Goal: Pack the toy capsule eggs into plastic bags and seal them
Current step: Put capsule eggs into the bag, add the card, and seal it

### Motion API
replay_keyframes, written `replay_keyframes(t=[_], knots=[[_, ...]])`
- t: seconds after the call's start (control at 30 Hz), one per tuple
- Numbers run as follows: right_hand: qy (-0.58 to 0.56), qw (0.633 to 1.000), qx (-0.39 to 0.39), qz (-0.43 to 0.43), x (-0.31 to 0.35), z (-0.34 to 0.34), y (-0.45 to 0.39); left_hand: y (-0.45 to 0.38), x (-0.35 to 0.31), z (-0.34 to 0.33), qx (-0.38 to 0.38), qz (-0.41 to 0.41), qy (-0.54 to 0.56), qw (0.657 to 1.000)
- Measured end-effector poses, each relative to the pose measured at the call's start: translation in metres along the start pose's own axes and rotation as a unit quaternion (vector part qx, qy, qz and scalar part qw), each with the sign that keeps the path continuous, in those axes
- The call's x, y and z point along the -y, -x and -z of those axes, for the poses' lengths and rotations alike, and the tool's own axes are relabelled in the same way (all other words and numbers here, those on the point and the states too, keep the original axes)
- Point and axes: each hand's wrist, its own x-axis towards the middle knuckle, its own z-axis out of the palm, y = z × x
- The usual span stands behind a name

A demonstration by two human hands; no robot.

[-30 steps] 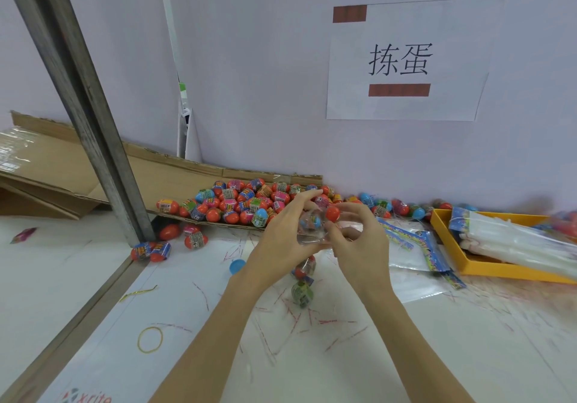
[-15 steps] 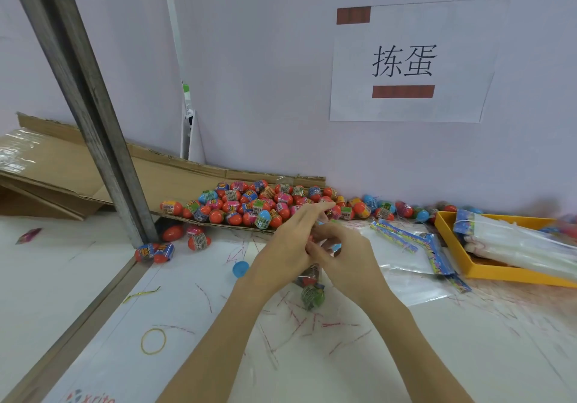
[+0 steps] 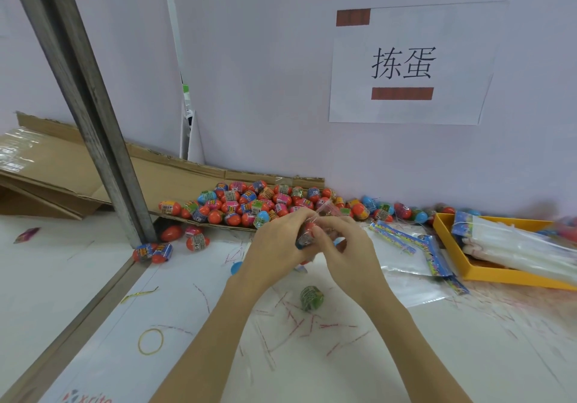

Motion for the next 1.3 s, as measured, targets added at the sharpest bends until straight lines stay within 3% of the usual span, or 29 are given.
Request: replay_keyframes(t=[0.13, 0.27, 0.37, 0.47, 0.6, 0.87, 1.03, 1.13, 1.2, 1.3], knots=[[-0.011, 0.998, -0.047, 0.042, 0.003, 0.002, 0.0, -0.001, -0.003, 0.004, -0.014, -0.001, 0.004, 1.0], [-0.082, 0.989, -0.119, 0.045, 0.003, 0.004, -0.003, -0.005, 0.003, 0.016, -0.112, 0.131, 0.08, 0.982], [0.006, 0.996, -0.075, 0.049, -0.011, -0.001, -0.007, -0.006, 0.014, 0.022, -0.203, 0.234, 0.152, 0.939], [0.163, 0.985, 0.023, 0.049, -0.026, -0.013, -0.007, -0.007, 0.024, 0.021, -0.238, 0.294, 0.205, 0.903], [0.255, 0.962, 0.082, 0.047, -0.038, -0.024, -0.009, -0.009, 0.025, 0.019, -0.212, 0.344, 0.292, 0.867], [0.28, 0.958, 0.02, 0.053, -0.041, -0.025, -0.01, -0.014, 0.023, 0.015, -0.067, 0.368, 0.407, 0.833], [0.198, 0.979, -0.038, 0.041, -0.041, -0.021, -0.012, -0.011, 0.025, 0.006, -0.037, 0.314, 0.345, 0.884], [0.224, 0.974, 0.025, 0.028, -0.043, -0.022, -0.012, -0.009, 0.019, 0.005, -0.042, 0.277, 0.294, 0.914], [0.274, 0.96, 0.061, 0.006, -0.046, -0.026, -0.009, -0.009, 0.012, 0.007, -0.03, 0.274, 0.286, 0.918], [0.288, 0.957, 0.037, -0.008, -0.049, -0.024, -0.01, -0.007, 0.009, 0.012, 0.024, 0.287, 0.292, 0.912]])
